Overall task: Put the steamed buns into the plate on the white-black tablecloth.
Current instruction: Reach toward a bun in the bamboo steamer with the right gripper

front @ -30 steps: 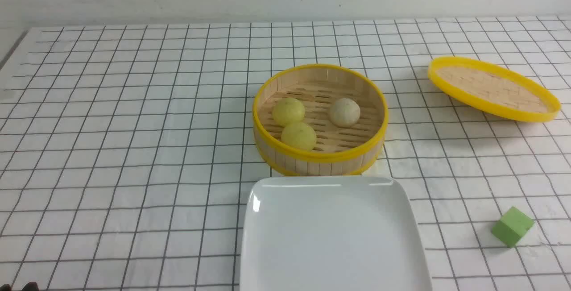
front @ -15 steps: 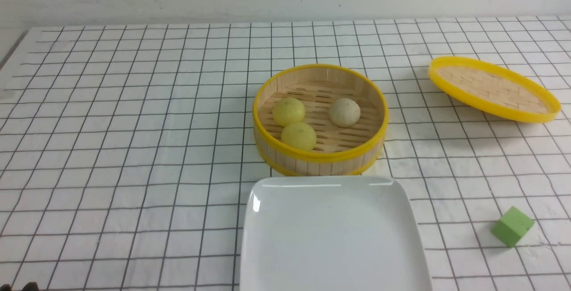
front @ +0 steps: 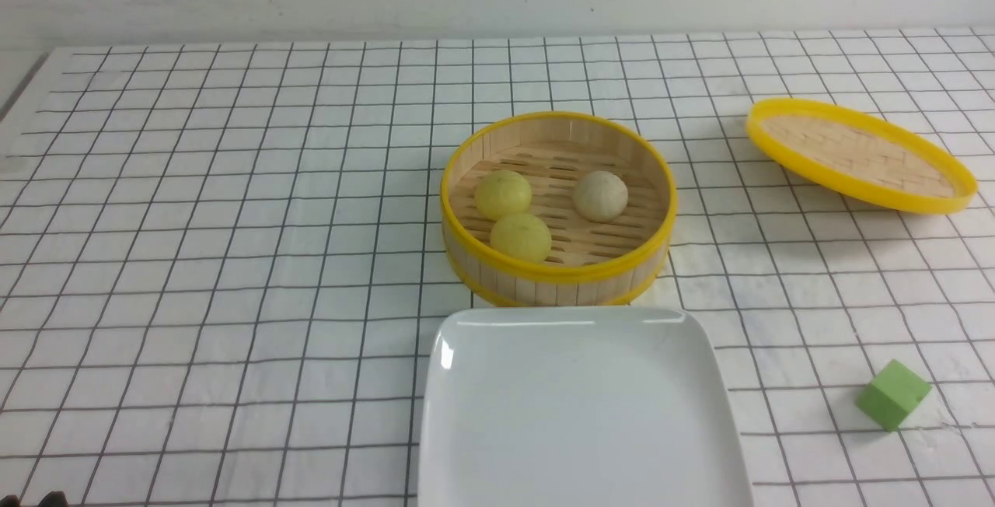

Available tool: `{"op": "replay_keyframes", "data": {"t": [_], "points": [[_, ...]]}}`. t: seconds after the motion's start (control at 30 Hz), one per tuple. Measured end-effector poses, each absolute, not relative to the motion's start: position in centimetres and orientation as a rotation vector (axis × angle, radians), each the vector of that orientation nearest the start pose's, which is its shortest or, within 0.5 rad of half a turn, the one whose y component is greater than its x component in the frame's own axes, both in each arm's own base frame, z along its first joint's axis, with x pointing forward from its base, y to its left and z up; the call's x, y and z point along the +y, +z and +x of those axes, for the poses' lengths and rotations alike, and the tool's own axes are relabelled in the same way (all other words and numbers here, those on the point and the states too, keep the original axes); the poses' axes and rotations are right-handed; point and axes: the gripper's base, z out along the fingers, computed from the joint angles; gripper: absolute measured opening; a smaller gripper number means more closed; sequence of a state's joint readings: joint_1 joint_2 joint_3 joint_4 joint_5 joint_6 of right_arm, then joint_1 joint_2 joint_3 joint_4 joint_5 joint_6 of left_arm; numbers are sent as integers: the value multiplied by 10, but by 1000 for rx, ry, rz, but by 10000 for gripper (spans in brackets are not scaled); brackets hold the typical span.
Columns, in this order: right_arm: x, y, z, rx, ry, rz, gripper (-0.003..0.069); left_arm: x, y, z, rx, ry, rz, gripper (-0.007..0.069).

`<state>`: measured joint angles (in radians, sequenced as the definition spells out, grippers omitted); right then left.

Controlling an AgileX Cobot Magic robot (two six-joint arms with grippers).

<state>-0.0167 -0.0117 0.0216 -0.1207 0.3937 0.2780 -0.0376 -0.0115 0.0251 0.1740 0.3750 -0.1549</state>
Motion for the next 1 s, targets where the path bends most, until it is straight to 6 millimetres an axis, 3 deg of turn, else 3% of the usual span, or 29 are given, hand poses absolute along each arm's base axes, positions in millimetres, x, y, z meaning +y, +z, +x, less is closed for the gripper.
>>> {"op": "replay_keyframes", "data": {"t": [0.13, 0.2, 0.3, 0.33, 0.37, 0.4, 0.43, 0.57, 0.73, 0.83, 0.9, 0.93, 1.0], "points": [[-5, 172, 52, 1872, 55, 201, 242, 4, 172, 53, 1867, 37, -3, 241], [-5, 173, 53, 1839, 89, 226, 242, 1, 173, 53, 1851, -82, -105, 241], [0, 179, 55, 1744, 355, 448, 242, -6, 175, 54, 1796, -437, -415, 241], [1, 179, 55, 1738, 378, 467, 242, -7, 176, 54, 1785, -476, -453, 241], [3, 181, 55, 1693, 541, 614, 242, -10, 178, 54, 1725, -690, -646, 241], [3, 181, 55, 1689, 559, 630, 242, -10, 179, 54, 1720, -706, -656, 241], [5, 181, 55, 1657, 672, 735, 242, -13, 181, 54, 1657, -890, -828, 241], [6, 182, 55, 1627, 751, 811, 242, -16, 184, 54, 1558, -1113, -1026, 241], [5, 196, 54, 1582, 744, 770, 235, -13, 195, 55, 1454, -1161, -1034, 222], [4, 248, 47, 1573, 545, 531, 146, -15, 241, 45, 1459, -1048, -756, 147], [2, 279, 46, 1680, 385, 420, 56, -17, 279, 37, 1497, -919, -566, 77], [2, 281, 48, 1707, 361, 409, 38, -17, 282, 37, 1509, -912, -555, 69], [1, 297, 57, 1953, 286, 414, -10, -23, 298, 43, 1760, -784, -449, 13]]}}
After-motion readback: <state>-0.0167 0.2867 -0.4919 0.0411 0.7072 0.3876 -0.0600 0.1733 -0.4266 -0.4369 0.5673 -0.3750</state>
